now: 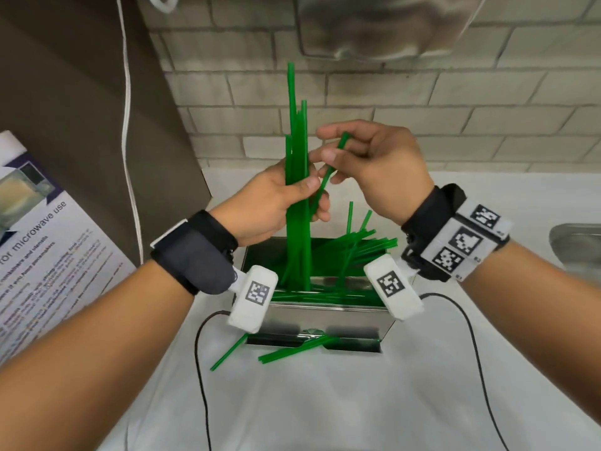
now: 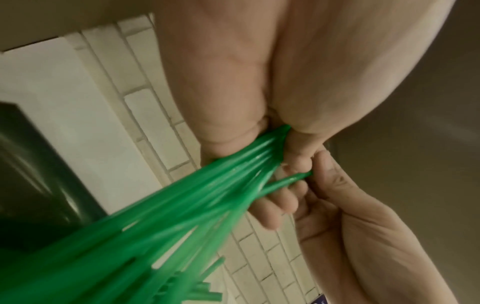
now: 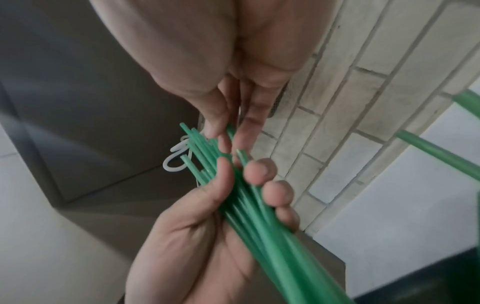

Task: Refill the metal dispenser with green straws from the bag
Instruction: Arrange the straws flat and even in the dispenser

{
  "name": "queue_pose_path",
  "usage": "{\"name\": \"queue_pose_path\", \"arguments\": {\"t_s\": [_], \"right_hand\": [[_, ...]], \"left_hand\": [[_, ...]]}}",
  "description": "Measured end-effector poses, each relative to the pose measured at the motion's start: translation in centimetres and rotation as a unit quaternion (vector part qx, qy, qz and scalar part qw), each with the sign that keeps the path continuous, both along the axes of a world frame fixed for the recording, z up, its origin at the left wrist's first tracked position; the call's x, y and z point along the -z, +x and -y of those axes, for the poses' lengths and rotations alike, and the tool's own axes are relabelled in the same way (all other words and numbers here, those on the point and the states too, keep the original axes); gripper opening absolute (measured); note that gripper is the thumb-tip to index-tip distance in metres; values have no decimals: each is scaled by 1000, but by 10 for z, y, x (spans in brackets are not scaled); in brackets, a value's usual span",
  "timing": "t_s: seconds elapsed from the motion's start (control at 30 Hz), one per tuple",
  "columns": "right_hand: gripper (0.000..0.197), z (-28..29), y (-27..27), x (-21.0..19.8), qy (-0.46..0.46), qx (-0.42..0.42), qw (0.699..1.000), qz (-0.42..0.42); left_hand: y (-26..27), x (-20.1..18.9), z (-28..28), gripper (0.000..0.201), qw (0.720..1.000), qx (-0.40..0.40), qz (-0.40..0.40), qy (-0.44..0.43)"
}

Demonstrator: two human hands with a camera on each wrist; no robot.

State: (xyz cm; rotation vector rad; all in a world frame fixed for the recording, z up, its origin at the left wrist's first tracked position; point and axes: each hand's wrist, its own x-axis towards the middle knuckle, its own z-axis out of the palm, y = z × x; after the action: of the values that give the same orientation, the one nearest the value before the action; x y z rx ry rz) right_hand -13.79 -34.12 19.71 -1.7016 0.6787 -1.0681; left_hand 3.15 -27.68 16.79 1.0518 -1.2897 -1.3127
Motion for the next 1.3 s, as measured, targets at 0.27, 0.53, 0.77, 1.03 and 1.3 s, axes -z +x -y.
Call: {"name": "queue_pose_path", "arguments": {"t_s": [0.27,0.53,0.77,1.03,1.3], "right_hand": [[98,-1,6,26,69,-81,985,-133],[37,-17,12,55,-6,-49,955,-291],[54,-25,19,62,-40,-74,947,-312],[42,-24,27,43,-39,-54,980,-185],[49,-41,10,78,-73,-211,853,-472]], "left_hand": [[2,-8,0,21,988,-25,-145,-43],[19,-13,11,70,955,-249,47,-155],[41,-36,9,32,879,-240,343,-227],[33,-26,3,34,967,-139,24,-212],[54,24,-1,13,848,43,525,52]]}}
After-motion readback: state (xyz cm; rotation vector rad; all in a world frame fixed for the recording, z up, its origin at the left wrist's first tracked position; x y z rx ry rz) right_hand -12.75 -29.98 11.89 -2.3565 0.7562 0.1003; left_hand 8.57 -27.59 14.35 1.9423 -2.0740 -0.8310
